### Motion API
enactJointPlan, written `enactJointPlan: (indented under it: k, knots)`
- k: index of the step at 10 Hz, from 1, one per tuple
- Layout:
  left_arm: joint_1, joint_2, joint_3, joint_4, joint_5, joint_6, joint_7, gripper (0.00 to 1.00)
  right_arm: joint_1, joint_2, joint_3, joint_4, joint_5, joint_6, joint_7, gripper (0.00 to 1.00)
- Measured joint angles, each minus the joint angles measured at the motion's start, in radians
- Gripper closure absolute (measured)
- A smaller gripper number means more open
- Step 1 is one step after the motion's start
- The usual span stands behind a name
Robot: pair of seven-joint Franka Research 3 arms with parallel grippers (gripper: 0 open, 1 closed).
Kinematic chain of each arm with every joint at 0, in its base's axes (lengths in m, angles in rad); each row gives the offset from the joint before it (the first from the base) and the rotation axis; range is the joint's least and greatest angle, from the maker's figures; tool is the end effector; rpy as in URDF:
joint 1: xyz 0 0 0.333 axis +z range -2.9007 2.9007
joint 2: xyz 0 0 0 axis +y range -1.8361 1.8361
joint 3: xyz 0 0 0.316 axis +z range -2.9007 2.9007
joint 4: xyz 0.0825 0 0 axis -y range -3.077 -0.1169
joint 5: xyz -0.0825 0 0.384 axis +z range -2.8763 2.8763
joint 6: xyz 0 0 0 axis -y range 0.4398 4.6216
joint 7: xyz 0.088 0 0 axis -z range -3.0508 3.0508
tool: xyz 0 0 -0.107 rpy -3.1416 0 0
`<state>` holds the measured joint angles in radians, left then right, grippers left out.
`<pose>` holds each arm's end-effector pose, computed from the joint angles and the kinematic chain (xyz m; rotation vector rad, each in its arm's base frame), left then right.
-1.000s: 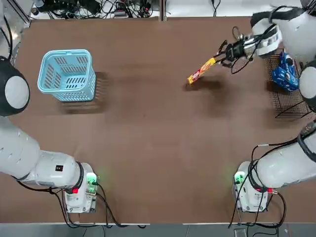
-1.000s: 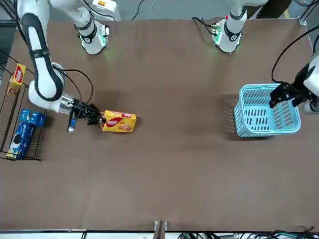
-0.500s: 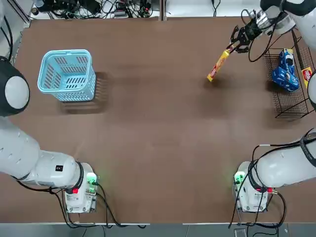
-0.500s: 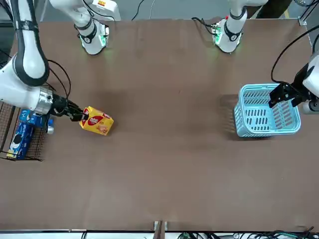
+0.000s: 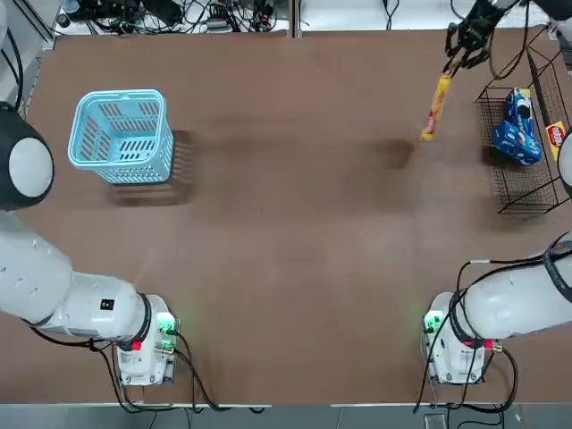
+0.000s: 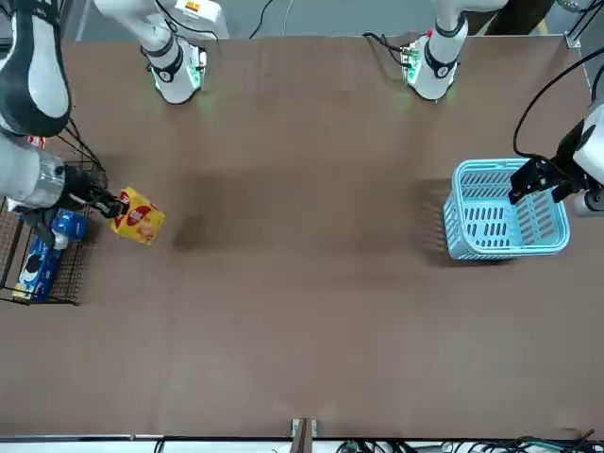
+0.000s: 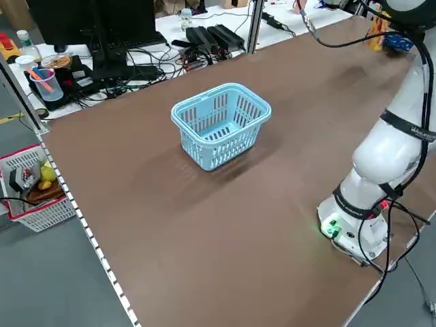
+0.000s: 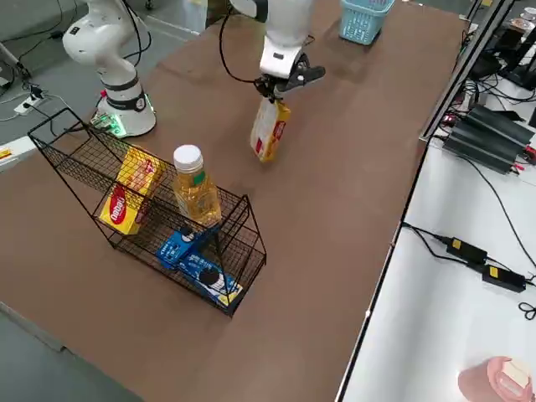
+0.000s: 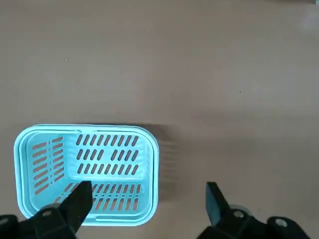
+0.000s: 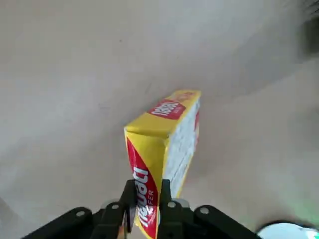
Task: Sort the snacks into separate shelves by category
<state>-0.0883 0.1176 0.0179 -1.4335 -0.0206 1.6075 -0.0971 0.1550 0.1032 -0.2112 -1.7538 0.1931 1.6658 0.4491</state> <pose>0.5935 -0.0447 0.6253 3.1170 0.0416 0.0852 0.5729 -0.0093 0.4904 -2.8860 0.8032 0.3270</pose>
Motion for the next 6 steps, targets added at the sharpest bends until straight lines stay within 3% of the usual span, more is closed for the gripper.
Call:
enactJointPlan:
  k: [3,6]
  knots:
    - [0.0,0.0,0.0,0.0,0.0,0.0,0.0,0.0,0.008,0.023,0.012,0.165,-0.272,-0.161,-0.041,0.77]
    - [-0.001,0.0,-0.001,0.0,0.0,0.0,0.0,0.0,0.012,0.047,0.013,0.184,-0.454,-0.168,-0.154,0.77]
